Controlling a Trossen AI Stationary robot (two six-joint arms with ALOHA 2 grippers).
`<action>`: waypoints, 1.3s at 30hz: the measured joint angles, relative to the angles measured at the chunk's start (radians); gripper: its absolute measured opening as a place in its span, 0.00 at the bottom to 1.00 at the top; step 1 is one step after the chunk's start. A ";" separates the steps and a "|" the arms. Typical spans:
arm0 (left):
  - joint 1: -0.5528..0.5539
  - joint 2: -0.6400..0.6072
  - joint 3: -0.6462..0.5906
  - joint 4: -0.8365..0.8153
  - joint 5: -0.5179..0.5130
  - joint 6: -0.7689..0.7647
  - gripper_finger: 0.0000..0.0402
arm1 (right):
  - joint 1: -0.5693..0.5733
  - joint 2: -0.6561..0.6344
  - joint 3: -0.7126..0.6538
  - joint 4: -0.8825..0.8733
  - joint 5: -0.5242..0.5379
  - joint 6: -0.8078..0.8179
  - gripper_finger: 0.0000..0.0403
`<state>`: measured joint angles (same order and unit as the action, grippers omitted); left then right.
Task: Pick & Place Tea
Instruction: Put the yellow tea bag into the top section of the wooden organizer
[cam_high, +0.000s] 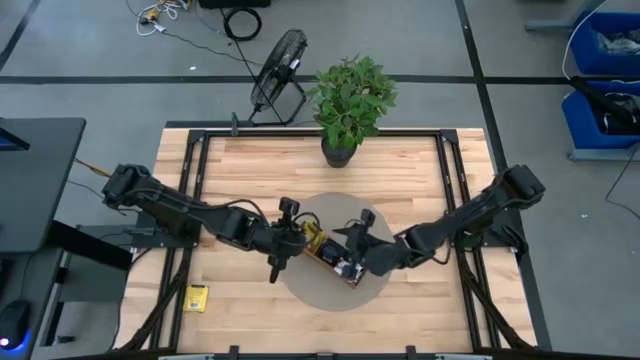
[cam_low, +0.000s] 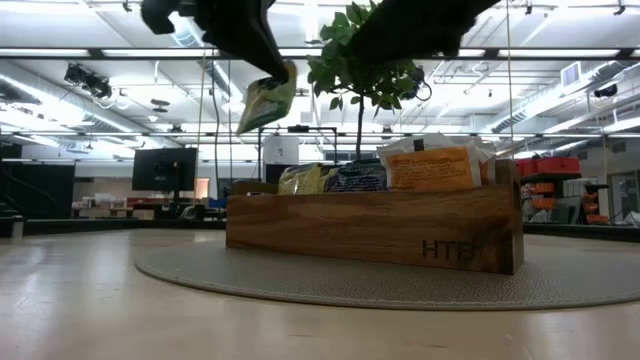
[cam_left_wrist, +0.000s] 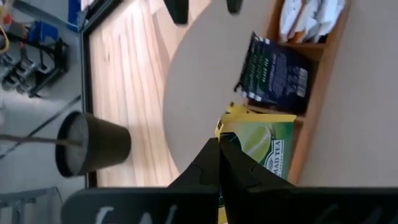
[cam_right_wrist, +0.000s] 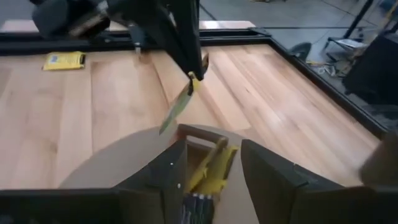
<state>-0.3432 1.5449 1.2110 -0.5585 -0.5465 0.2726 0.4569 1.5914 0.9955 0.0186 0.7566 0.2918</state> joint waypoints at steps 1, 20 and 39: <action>0.001 0.004 0.000 0.011 -0.001 0.011 0.00 | 0.011 -0.014 0.000 -0.025 0.013 0.013 0.40; 0.062 0.119 -0.024 0.141 0.035 0.120 0.00 | 0.225 -0.232 -0.336 0.123 0.243 0.154 0.40; 0.040 0.234 -0.025 0.198 -0.032 0.212 0.00 | 0.254 -0.317 -0.456 0.271 0.248 0.138 0.40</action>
<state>-0.3028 1.7786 1.1862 -0.3610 -0.5783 0.4847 0.7113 1.2748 0.5392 0.2894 1.0045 0.4299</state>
